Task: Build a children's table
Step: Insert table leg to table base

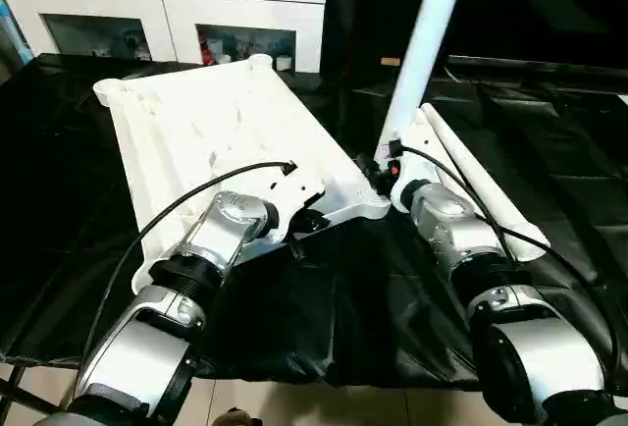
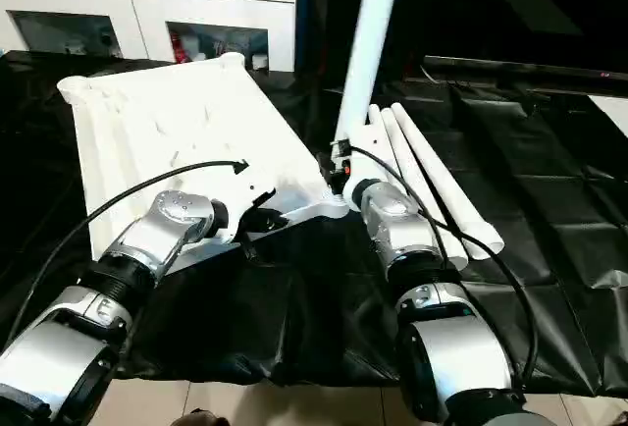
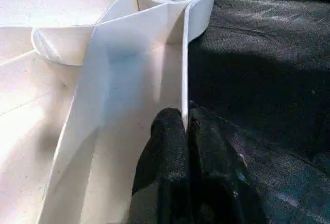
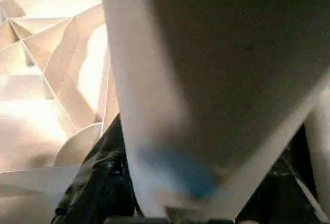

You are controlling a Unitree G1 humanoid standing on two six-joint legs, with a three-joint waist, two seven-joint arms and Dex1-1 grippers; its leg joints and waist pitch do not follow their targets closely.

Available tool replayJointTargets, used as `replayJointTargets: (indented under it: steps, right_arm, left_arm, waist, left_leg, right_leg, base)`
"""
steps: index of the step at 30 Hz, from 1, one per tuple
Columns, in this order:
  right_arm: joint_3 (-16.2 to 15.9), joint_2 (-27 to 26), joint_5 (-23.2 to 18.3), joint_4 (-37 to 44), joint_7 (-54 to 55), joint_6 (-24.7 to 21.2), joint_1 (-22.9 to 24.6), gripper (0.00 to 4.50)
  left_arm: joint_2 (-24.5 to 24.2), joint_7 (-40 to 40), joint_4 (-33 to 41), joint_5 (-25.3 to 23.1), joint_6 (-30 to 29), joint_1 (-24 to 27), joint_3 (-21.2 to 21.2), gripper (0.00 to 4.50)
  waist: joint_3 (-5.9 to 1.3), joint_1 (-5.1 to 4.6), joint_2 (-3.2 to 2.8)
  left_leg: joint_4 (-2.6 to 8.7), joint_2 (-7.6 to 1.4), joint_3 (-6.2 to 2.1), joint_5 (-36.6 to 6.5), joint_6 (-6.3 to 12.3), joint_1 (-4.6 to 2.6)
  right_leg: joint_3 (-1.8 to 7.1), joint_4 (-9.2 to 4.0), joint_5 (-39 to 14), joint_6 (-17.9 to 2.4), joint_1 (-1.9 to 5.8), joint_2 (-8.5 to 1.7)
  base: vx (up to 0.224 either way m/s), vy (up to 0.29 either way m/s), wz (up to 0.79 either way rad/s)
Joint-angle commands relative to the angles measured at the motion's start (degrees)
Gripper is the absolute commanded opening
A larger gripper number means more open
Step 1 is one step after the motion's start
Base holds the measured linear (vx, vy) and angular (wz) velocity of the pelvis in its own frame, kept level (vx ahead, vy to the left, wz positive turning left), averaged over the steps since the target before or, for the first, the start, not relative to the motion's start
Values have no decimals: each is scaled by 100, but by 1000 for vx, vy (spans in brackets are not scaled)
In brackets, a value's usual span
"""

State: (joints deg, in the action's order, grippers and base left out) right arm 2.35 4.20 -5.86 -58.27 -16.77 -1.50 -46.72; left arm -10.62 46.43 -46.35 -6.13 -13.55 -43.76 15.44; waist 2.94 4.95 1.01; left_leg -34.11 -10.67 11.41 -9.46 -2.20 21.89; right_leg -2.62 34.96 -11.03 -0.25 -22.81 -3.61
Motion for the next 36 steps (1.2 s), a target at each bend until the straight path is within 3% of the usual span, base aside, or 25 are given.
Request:
replayJointTargets:
  steps: [1, 4, 5, 8, 11, 16, 20, 22, 26, 32, 34, 36]
  right_arm:
    - [-266, -413, 63, -516, -170, -233, 255, 189]
    - [-217, -423, 64, -489, -202, -112, 227, 189]
    - [-196, -428, 73, -485, -227, -80, 224, 224]
    - [-81, -446, -9, -452, -387, -14, 215, 262]
    - [-52, -437, -31, -470, -452, 28, 191, 291]
    - [-31, -403, -59, -435, -636, 126, 178, 335]
    - [-52, -291, 33, -328, -874, 225, 202, 366]
    - [-135, -180, 93, -201, -1100, 323, 254, 386]
    - [-343, 22, 149, 66, -1682, 410, 406, 386]
    - [-664, 368, 235, 511, -2777, 415, 670, 386]
    - [-808, 528, 195, 750, -3260, 339, 783, 386]
    - [-929, 684, 177, 979, -3690, 287, 884, 386]
  left_arm:
    - [67, -332, 175, -52, 93, -198, -78, 0]
    - [60, -293, 206, -39, 114, -170, -77, 0]
    - [58, -288, 217, -36, 117, -161, -75, 0]
    - [32, -197, 313, -6, 156, -81, -60, 0]
    - [0, -121, 374, 12, 184, -39, -50, 0]
    - [-80, 50, 494, 57, 254, 42, -38, 0]
    - [-206, 274, 619, 101, 339, 123, -12, 0]
    - [-306, 471, 701, 135, 429, 181, 26, 0]
    - [-432, 900, 879, 243, 583, 310, 87, 0]
    - [-660, 1598, 1141, 392, 756, 512, 175, 0]
    - [-757, 1795, 1156, 417, 842, 559, 185, 0]
    - [-869, 1957, 1132, 408, 958, 583, 202, 0]
  waist:
    - [-269, -43, -70]
    - [-268, -48, -61]
    - [-266, -48, -63]
    - [-264, -47, -41]
    - [-270, -61, -41]
    - [-258, -74, -42]
    - [-263, -82, -42]
    - [-269, -72, -39]
    - [-307, -38, -42]
    - [-374, 64, -49]
    - [-370, 85, -50]
    - [-350, 102, -61]
  left_leg:
    - [526, -285, -259, -2930, -395, -246]
    - [528, -287, -264, -2975, -385, -246]
    - [531, -286, -263, -2970, -383, -245]
    - [539, -291, -265, -2919, -342, -235]
    - [552, -292, -268, -2843, -330, -202]
    - [546, -291, -253, -2826, -305, -213]
    - [552, -304, -230, -2616, -258, -186]
    - [555, -305, -217, -2457, -218, -168]
    - [531, -308, -167, -1967, -107, -156]
    - [441, -304, -106, -923, 232, -98]
    - [426, -302, -94, -877, 333, -97]
    - [441, -316, -99, -1038, 300, -109]
  right_leg:
    - [239, -633, -2848, -841, 16, -540]
    - [238, -649, -2946, -794, 6, -544]
    - [243, -649, -2935, -798, 0, -542]
    - [247, -650, -2959, -791, 7, -553]
    - [243, -647, -2928, -783, 28, -552]
    - [254, -648, -2875, -839, 8, -553]
    - [271, -616, -2581, -947, 31, -550]
    - [276, -597, -2383, -984, 55, -544]
    - [288, -528, -1702, -1160, 112, -530]
    - [250, -315, -3, -1513, 229, -462]
    - [236, -305, 88, -1567, 244, -464]
    - [234, -349, -230, -1520, 237, -473]
  base:
    - [0, 0, 0]
    - [0, 0, 0]
    - [0, 0, 0]
    - [0, 0, 0]
    - [0, 0, 0]
    - [0, 0, 0]
    - [0, 0, 0]
    - [0, 0, 0]
    - [0, 0, 0]
    - [46, -11, 3]
    - [0, 0, 0]
    - [0, 0, 0]
